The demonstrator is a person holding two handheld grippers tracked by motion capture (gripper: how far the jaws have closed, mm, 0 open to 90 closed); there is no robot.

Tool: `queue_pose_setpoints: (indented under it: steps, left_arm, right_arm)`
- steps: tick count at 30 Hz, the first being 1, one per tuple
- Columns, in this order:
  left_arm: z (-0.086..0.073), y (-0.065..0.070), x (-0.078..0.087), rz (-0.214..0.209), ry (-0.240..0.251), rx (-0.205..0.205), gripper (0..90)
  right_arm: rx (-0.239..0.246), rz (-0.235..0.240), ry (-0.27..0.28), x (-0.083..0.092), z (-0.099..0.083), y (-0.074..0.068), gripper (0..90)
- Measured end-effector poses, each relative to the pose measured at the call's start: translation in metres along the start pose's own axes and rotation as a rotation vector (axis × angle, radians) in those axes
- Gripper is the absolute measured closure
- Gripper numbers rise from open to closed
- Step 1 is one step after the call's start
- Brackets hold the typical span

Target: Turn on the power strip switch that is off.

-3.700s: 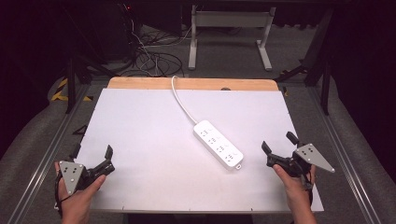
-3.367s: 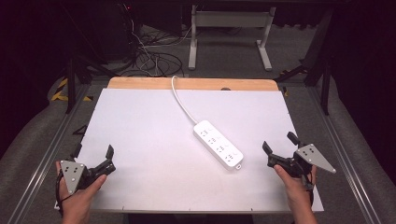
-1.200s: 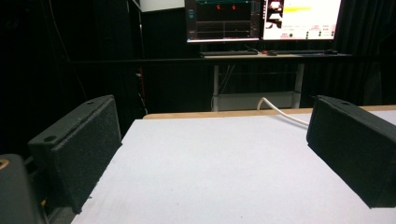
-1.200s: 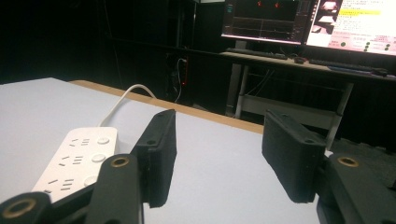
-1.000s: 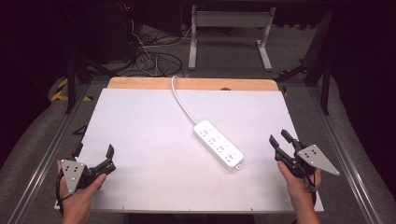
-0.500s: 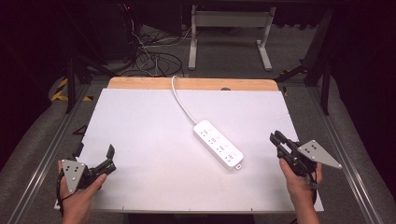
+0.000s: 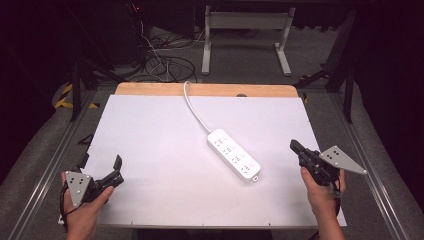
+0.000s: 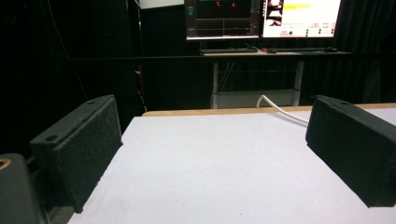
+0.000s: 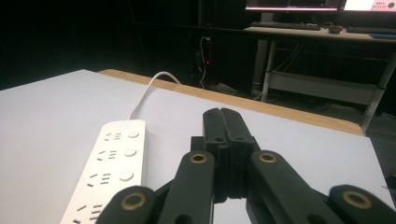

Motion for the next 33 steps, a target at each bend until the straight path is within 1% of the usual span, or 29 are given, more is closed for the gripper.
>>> queue_pose_setpoints:
  steps: [5,7,8,9,13,15,18,19,20,21,22,24,26,27,28,29,30,33]
  left_arm:
    - [0.0,-0.001,0.0,0.0,-0.002,-0.001,4.2]
    - [0.0,-0.001,0.0,0.0,-0.003,-0.001,4.2]
    - [-0.001,-0.001,0.0,0.001,-0.005,-0.001,4.2]
    - [-0.001,-0.001,0.0,0.002,-0.005,-0.002,4.2]
    - [0.0,0.0,0.0,0.003,-0.001,0.004,4.2]
    - [0.0,-0.001,0.001,0.003,-0.003,0.0,4.2]
    - [0.0,-0.002,0.001,0.003,-0.002,0.001,4.2]
    - [0.0,-0.003,0.001,0.004,-0.002,0.0,4.3]
    - [0.0,-0.003,0.001,0.005,0.0,0.001,4.3]
    - [0.0,-0.003,0.001,0.005,-0.002,0.002,4.3]
    - [0.0,-0.004,0.001,0.005,-0.003,0.001,4.3]
    - [0.0,-0.004,0.001,0.005,-0.001,0.002,4.3]
    - [0.0,-0.003,0.001,0.004,-0.002,0.005,4.4]
    - [0.0,-0.003,0.001,0.004,-0.002,0.006,4.4]
    - [-0.001,-0.003,0.001,0.004,-0.002,0.004,4.4]
    - [0.0,-0.003,0.001,0.003,-0.002,0.007,4.4]
    - [0.0,-0.003,0.001,0.002,-0.002,0.003,4.5]
    - [-0.001,-0.003,0.001,0.002,-0.003,0.009,4.6]
  right_arm:
    - [-0.01,0.002,-0.016,-0.002,0.0,0.001,90.0]
    - [-0.037,0.004,-0.026,-0.005,0.002,0.001,90.0]
    - [-0.037,0.004,-0.026,-0.005,0.002,0.001,90.0]
    - [-0.052,0.007,-0.031,-0.007,0.005,0.001,90.0]
    - [-0.047,0.014,-0.051,-0.013,0.009,-0.001,90.0]
    - [-0.032,0.015,-0.071,-0.02,0.015,-0.002,90.0]
    - [-0.019,0.019,-0.08,-0.023,0.017,-0.003,90.0]
    - [-0.004,0.023,-0.098,-0.026,0.019,-0.005,90.0]
    - [-0.004,0.023,-0.098,-0.026,0.019,-0.005,90.0]
    - [-0.002,0.031,-0.107,-0.029,0.02,-0.007,90.0]
    - [0.006,0.043,-0.129,-0.033,0.022,-0.009,90.0]
    - [0.011,0.048,-0.136,-0.036,0.023,-0.011,90.0]
    - [0.021,0.063,-0.162,-0.043,0.026,-0.016,90.0]
    - [0.021,0.063,-0.162,-0.043,0.026,-0.016,90.0]
    - [0.036,0.072,-0.175,-0.048,0.028,-0.02,90.0]
    - [0.036,0.072,-0.175,-0.048,0.028,-0.02,90.0]
    - [0.051,0.079,-0.183,-0.052,0.029,-0.023,90.0]
    - [0.059,0.085,-0.189,-0.056,0.03,-0.027,90.0]
Point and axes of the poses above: each handheld gripper's, and its own axes: x roughly backward along the jaws, z roughly out of its top, y roughly to its right, the point moved 10 cm from there along -x, roughly forward along the jaws, and after that the axes turned 10 degrees about y, right-handed, at the moved point
